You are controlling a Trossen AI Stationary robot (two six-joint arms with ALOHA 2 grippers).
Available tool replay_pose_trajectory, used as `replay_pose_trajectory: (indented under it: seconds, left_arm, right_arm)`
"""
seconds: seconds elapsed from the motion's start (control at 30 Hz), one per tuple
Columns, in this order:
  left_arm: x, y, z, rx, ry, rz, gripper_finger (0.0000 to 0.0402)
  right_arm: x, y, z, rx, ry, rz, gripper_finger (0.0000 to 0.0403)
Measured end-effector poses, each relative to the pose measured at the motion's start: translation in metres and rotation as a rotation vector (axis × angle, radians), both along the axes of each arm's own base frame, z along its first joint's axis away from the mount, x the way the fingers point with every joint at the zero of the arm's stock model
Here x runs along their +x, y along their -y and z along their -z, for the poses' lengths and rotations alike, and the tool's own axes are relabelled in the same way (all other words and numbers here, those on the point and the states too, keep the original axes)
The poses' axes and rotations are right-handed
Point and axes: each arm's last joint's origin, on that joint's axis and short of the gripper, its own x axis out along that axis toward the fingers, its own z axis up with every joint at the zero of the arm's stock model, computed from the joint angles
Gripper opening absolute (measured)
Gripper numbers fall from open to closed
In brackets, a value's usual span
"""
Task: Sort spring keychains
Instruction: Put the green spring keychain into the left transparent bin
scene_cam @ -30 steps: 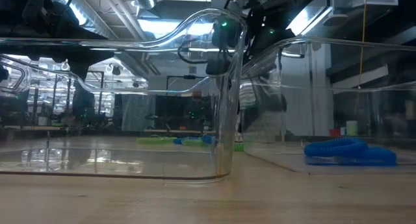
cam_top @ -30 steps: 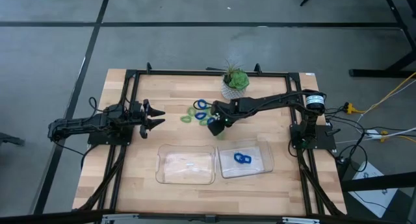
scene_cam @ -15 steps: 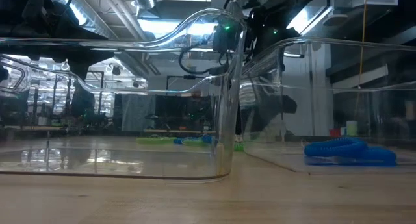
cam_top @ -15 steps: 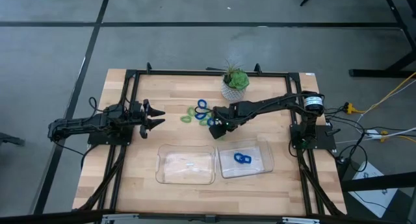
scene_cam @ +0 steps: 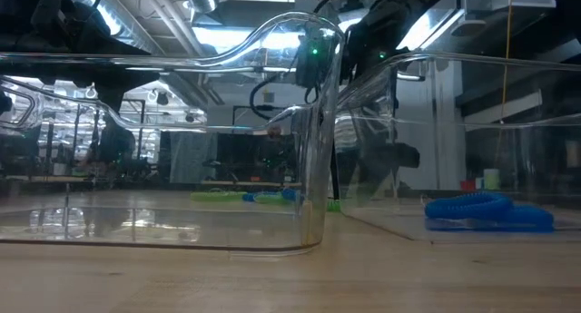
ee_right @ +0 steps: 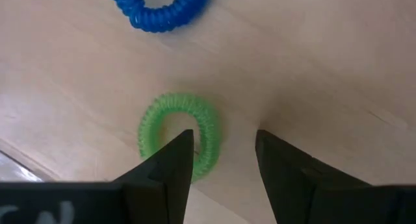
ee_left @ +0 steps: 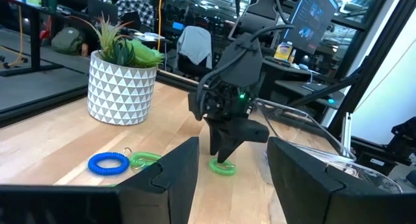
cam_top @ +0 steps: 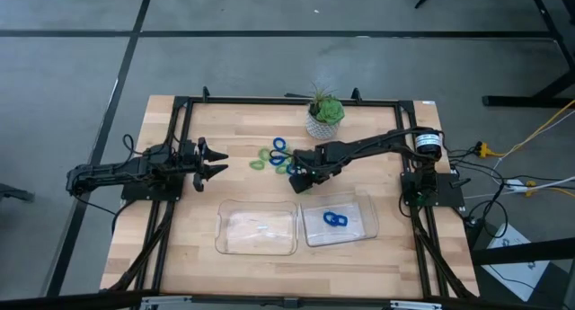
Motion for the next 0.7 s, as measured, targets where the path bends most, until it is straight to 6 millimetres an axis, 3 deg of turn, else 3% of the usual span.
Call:
replay_pose_trajectory:
  seconds: [0.3, 0.7]
  left_arm:
    - [0.0, 0.0, -0.001, 0.001, 0.006, 0.0, 0.0178]
    - [0.0, 0.0, -0.001, 0.001, 0.006, 0.001, 0.0178]
  right_arm:
    - [0.0, -0.001, 0.008, -0.086, -0.05, 0.006, 0.0166]
    - [-0.001, 0.009, 0.0, -0.29, -0.139, -0.052, 0.0156]
